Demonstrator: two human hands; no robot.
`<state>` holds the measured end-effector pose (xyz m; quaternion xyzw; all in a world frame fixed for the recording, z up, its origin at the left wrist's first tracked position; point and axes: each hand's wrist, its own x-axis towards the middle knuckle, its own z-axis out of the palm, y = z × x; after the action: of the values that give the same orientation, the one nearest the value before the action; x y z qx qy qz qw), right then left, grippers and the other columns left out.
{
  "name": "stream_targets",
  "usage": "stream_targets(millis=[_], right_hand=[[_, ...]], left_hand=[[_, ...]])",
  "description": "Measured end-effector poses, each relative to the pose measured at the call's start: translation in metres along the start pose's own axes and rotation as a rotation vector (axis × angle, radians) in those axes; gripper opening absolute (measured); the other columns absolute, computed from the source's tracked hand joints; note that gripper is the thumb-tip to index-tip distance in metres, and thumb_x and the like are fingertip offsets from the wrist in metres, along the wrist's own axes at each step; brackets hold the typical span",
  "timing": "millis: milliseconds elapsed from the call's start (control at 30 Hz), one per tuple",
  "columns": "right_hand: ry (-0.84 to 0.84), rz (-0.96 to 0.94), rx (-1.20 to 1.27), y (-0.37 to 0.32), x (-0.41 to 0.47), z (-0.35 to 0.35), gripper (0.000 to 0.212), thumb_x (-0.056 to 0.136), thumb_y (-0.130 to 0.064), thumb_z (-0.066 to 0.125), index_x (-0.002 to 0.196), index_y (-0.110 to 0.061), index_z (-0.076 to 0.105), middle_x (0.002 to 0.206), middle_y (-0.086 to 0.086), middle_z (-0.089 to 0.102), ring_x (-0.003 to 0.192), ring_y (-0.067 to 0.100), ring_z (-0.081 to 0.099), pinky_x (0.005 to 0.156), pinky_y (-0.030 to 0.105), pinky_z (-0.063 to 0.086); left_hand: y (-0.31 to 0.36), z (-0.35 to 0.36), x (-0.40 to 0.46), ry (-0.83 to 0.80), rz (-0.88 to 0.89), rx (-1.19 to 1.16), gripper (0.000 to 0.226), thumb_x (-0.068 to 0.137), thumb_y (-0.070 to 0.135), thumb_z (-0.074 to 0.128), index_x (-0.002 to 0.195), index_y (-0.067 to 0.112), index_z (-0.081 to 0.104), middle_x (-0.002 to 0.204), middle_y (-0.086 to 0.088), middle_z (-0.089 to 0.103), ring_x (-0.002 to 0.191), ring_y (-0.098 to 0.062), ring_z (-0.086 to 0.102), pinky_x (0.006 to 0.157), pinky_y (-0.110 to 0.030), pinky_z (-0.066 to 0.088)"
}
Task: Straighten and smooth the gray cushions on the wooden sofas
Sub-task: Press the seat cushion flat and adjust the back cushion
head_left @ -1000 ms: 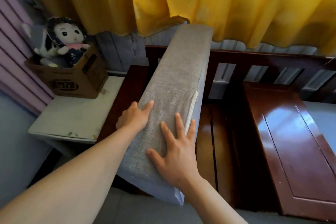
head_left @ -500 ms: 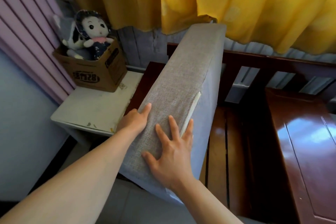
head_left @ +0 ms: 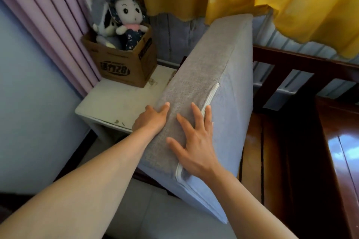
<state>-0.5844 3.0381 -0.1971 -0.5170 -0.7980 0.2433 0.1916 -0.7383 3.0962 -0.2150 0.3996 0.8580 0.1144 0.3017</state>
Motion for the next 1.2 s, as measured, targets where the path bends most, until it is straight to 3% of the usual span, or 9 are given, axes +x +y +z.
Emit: stream_targets(millis=[100, 167, 300, 433, 567, 633, 800, 1000, 1200], right_hand=[[-0.062, -0.058, 0.021, -0.005, -0.019, 0.019, 0.101, 0.067, -0.09, 0.028, 0.15, -0.033, 0.021, 0.156, -0.007, -0.027, 0.138, 0.018, -0.037, 0.114, 0.047, -0.009], [-0.09, -0.081, 0.018, -0.007, -0.037, 0.039, 0.108, 0.062, -0.089, 0.041, 0.151, -0.034, 0.014, 0.156, -0.002, -0.027, 0.141, 0.023, -0.031, 0.115, 0.052, 0.0], [-0.048, -0.099, -0.052, -0.002, -0.057, 0.065, 0.106, 0.059, -0.066, 0.062, 0.147, -0.04, 0.008, 0.158, 0.005, -0.02, 0.145, 0.033, -0.016, 0.109, 0.065, 0.02], [-0.003, -0.112, -0.061, -0.004, -0.05, 0.064, 0.099, 0.065, -0.063, 0.063, 0.147, -0.032, 0.018, 0.157, 0.018, -0.012, 0.145, 0.04, -0.009, 0.112, 0.057, 0.014], [0.026, -0.111, -0.089, 0.0, -0.067, 0.073, 0.109, 0.063, -0.021, 0.086, 0.147, -0.028, 0.017, 0.156, 0.021, -0.011, 0.145, 0.039, -0.006, 0.11, 0.055, 0.026], [0.054, -0.103, -0.107, 0.003, -0.076, 0.078, 0.114, 0.06, -0.011, 0.087, 0.148, -0.028, 0.016, 0.156, 0.023, -0.007, 0.146, 0.039, -0.002, 0.109, 0.053, 0.031], [0.067, -0.083, -0.117, 0.0, -0.065, 0.09, 0.118, 0.057, -0.009, 0.088, 0.147, -0.032, 0.015, 0.157, 0.023, -0.004, 0.145, 0.042, 0.0, 0.104, 0.062, 0.034], [0.065, -0.008, -0.129, -0.011, -0.094, 0.103, 0.124, 0.049, 0.016, 0.067, 0.147, -0.035, 0.009, 0.159, 0.011, -0.016, 0.145, 0.035, -0.015, 0.097, 0.072, 0.03], [0.025, -0.016, -0.2, 0.003, -0.11, 0.115, 0.123, 0.042, 0.012, 0.07, 0.145, -0.03, 0.018, 0.159, 0.018, -0.003, 0.144, 0.04, -0.003, 0.086, 0.073, 0.039]], left_hand=[[-0.022, 0.002, 0.012, -0.047, -0.048, -0.078, 0.081, 0.087, 0.073, 0.029, 0.136, 0.009, 0.038, 0.137, -0.017, 0.048, 0.124, -0.036, 0.048, 0.097, -0.04, 0.038], [-0.039, 0.009, 0.017, -0.081, -0.124, -0.155, 0.083, 0.086, 0.073, 0.034, 0.136, 0.007, 0.038, 0.139, -0.018, 0.047, 0.126, -0.035, 0.047, 0.099, -0.038, 0.038], [-0.065, 0.032, 0.018, -0.079, -0.212, -0.308, 0.097, 0.075, 0.081, 0.043, 0.134, 0.004, 0.045, 0.137, -0.017, 0.051, 0.123, -0.035, 0.05, 0.1, -0.038, 0.042], [-0.06, 0.03, 0.025, -0.045, -0.227, -0.319, 0.096, 0.076, 0.08, 0.044, 0.135, 0.005, 0.042, 0.138, -0.017, 0.048, 0.124, -0.037, 0.048, 0.101, -0.04, 0.04], [-0.063, 0.034, 0.017, -0.03, -0.208, -0.274, 0.094, 0.078, 0.08, 0.039, 0.135, 0.006, 0.039, 0.139, -0.017, 0.046, 0.124, -0.037, 0.047, 0.098, -0.042, 0.04], [-0.068, 0.038, 0.011, -0.02, -0.193, -0.242, 0.092, 0.079, 0.08, 0.036, 0.135, 0.006, 0.039, 0.138, -0.017, 0.046, 0.123, -0.037, 0.048, 0.094, -0.041, 0.04], [-0.07, 0.037, 0.025, -0.034, -0.173, -0.245, 0.094, 0.078, 0.082, 0.031, 0.136, 0.008, 0.04, 0.136, -0.015, 0.048, 0.12, -0.036, 0.049, 0.094, -0.042, 0.04], [-0.085, 0.044, 0.014, -0.014, -0.164, -0.251, 0.095, 0.078, 0.082, 0.031, 0.137, 0.008, 0.042, 0.137, -0.015, 0.049, 0.121, -0.036, 0.05, 0.096, -0.04, 0.04], [-0.097, 0.071, 0.009, -0.084, -0.251, -0.271, 0.092, 0.082, 0.078, 0.031, 0.139, 0.006, 0.041, 0.138, -0.018, 0.048, 0.12, -0.037, 0.05, 0.099, -0.042, 0.041]])
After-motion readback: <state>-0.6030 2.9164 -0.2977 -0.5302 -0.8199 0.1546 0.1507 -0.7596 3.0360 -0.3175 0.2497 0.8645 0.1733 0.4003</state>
